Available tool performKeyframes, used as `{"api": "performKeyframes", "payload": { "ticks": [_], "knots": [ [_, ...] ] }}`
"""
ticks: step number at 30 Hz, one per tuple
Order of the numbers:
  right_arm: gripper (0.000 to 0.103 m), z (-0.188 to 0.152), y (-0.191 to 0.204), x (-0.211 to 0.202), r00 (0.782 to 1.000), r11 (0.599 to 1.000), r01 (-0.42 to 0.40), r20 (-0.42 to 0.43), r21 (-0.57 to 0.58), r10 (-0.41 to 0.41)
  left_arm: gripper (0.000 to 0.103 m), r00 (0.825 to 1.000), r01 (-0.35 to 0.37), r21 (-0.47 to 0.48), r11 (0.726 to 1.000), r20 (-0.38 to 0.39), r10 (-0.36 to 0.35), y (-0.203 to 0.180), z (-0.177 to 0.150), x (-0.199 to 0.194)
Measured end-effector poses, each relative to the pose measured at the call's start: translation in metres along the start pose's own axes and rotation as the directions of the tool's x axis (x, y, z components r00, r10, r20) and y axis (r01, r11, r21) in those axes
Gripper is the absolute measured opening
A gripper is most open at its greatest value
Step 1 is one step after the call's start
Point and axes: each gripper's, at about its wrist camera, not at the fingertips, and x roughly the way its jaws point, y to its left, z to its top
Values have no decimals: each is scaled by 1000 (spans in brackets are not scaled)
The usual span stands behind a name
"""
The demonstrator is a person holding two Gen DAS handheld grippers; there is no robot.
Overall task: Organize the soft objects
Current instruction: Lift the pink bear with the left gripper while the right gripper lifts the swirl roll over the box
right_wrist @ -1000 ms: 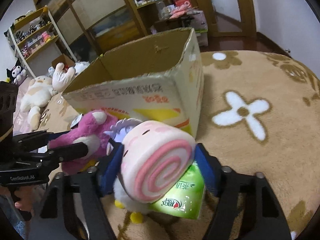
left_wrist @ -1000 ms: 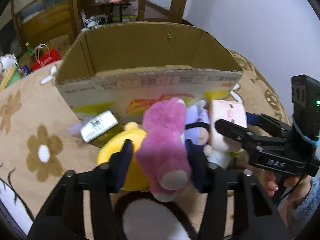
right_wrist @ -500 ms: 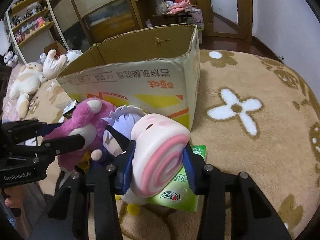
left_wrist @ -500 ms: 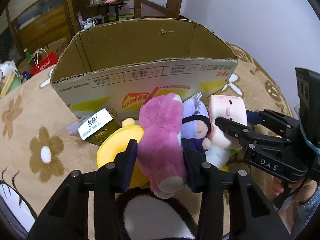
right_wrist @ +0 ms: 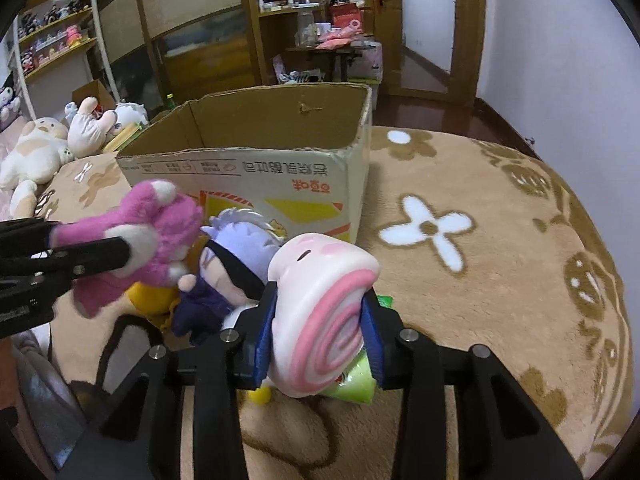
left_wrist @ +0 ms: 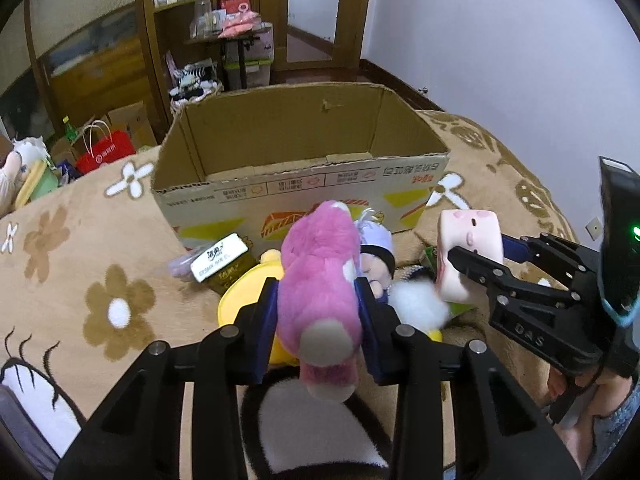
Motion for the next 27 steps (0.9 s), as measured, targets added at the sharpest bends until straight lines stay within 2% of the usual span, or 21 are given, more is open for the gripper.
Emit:
{"api": "performKeyframes", "payload": {
  "ticks": [5,8,11,14,20,27],
  "knots": [
    [53,-3,-9,13,999,996,-35,-33,81,38,35,1000,-30,21,999,1,30,-3,-3,-5],
    [53,-3,-12,11,999,993,-28,-18,112,30,35,999,-36,15,999,-12,36,-3,-6,-5],
    [51,-4,-6,6,1000,997,26,-16,78,-25,35,999,-46,10,999,-10,46,-1,-8,-8],
    [51,-5,-6,0,999,996,46,-8,73,-45,35,999,-46,-8,999,-9,46,3,-8,-9],
    [54,-8,-16,-8,999,992,38,9,123,-39,35,997,-76,-25,997,-10,76,8,-9,-9],
    [54,-2,-5,-31,992,996,21,118,81,-31,35,995,-74,-42,996,64,76,11,-7,-27]
  ]
}}
